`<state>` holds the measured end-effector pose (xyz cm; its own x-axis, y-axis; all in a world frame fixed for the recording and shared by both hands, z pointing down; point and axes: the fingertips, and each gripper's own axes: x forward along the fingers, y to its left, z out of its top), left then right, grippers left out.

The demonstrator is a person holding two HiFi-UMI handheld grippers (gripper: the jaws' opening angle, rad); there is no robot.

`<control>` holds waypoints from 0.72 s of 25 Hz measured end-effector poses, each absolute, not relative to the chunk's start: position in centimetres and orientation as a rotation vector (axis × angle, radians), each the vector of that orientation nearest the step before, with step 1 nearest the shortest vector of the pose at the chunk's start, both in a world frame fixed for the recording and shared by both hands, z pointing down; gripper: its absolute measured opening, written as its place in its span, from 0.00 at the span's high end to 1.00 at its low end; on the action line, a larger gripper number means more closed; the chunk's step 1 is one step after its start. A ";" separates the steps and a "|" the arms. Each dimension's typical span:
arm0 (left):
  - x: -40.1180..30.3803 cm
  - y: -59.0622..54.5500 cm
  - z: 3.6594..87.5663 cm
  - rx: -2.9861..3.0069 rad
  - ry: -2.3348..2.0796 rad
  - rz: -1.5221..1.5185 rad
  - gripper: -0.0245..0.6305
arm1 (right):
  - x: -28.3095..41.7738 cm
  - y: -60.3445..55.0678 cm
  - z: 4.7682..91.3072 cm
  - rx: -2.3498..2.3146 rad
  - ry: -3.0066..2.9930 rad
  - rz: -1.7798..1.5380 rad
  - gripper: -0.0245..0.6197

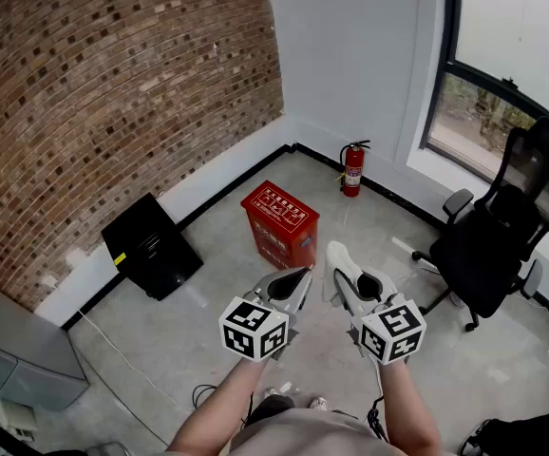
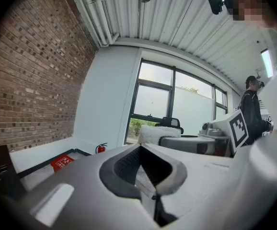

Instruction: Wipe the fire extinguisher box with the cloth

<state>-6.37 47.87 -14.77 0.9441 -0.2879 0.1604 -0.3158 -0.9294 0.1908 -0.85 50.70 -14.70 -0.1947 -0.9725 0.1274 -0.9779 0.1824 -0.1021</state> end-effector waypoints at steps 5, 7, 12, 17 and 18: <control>-6.1 48.0 -14.6 2.886 -0.454 0.196 0.96 | -0.8 50.7 -14.7 1.937 -2.403 0.236 0.80; -6.1 48.0 -14.5 2.886 -0.460 0.198 0.96 | -0.8 50.8 -14.6 1.932 -2.408 0.231 0.80; -6.2 48.3 -14.5 2.891 -0.477 0.203 0.96 | -0.8 51.0 -14.7 1.929 -2.416 0.212 0.80; -6.1 48.5 -14.3 2.892 -0.493 0.215 0.96 | -0.3 51.3 -14.9 1.932 -2.420 0.205 0.80; -6.2 48.4 -14.2 2.888 -0.498 0.220 0.96 | -0.2 51.4 -14.9 1.935 -2.420 0.208 0.80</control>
<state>-6.19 48.44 -14.20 0.9322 -0.3143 0.1794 -0.3444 -0.9228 0.1725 -0.20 51.38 -14.86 -0.2230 -0.9683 0.1121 -0.9733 0.2147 -0.0818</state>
